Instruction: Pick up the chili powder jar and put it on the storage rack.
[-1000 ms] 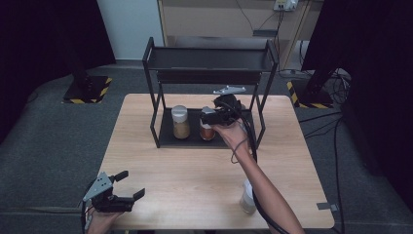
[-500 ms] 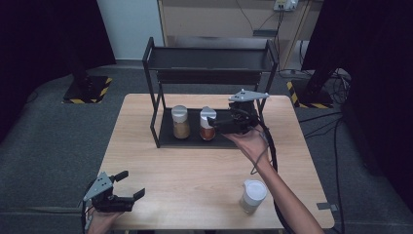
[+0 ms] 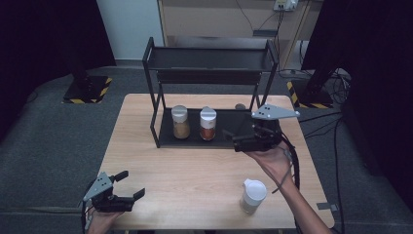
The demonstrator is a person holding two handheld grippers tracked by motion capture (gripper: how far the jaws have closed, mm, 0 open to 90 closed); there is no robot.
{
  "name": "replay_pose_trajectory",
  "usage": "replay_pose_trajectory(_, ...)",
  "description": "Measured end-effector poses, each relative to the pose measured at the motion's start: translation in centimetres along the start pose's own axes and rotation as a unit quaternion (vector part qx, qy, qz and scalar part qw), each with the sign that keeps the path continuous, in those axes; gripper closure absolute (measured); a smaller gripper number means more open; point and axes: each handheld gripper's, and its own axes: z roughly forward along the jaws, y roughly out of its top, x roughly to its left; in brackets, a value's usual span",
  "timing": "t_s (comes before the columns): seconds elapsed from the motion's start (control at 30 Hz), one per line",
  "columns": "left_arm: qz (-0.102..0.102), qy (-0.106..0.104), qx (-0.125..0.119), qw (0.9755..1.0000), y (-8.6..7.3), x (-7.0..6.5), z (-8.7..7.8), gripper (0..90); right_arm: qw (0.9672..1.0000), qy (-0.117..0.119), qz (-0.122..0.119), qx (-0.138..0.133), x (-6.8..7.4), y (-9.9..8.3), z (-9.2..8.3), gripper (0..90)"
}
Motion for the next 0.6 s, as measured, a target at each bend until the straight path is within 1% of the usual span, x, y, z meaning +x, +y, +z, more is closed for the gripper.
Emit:
replay_pose_trajectory(0.23, 0.000, 0.000, 0.001, 1.0000, 0.0, 0.0, 0.0, 2.5, 0.9999, -0.008, -0.001, -0.008, 0.1, -2.0, -2.8, 8.9)
replay_pose_trajectory(0.3, 0.001, -0.001, 0.001, 1.0000, 0.0, 0.0, 0.0, 2.5, 0.9998, -0.016, -0.003, -0.012, 0.4, -2.5, -3.6, 8.9)
replay_pose_trajectory(0.37, 0.002, -0.001, 0.001, 1.0000, 0.0, 0.0, 0.0, 2.5, 0.9998, -0.018, -0.005, -0.011, 0.4, -3.0, -4.3, 8.9)
replay_pose_trajectory(0.47, 0.002, -0.001, 0.002, 1.0000, 0.0, 0.0, 0.0, 2.5, 0.9995, -0.028, -0.009, -0.010, 0.7, -3.7, -5.2, 8.9)
replay_pose_trajectory(0.6, 0.002, -0.001, 0.002, 1.0000, 0.0, 0.0, 0.0, 2.5, 0.9993, -0.036, -0.005, -0.012, 0.9, -5.1, -6.3, 9.0)
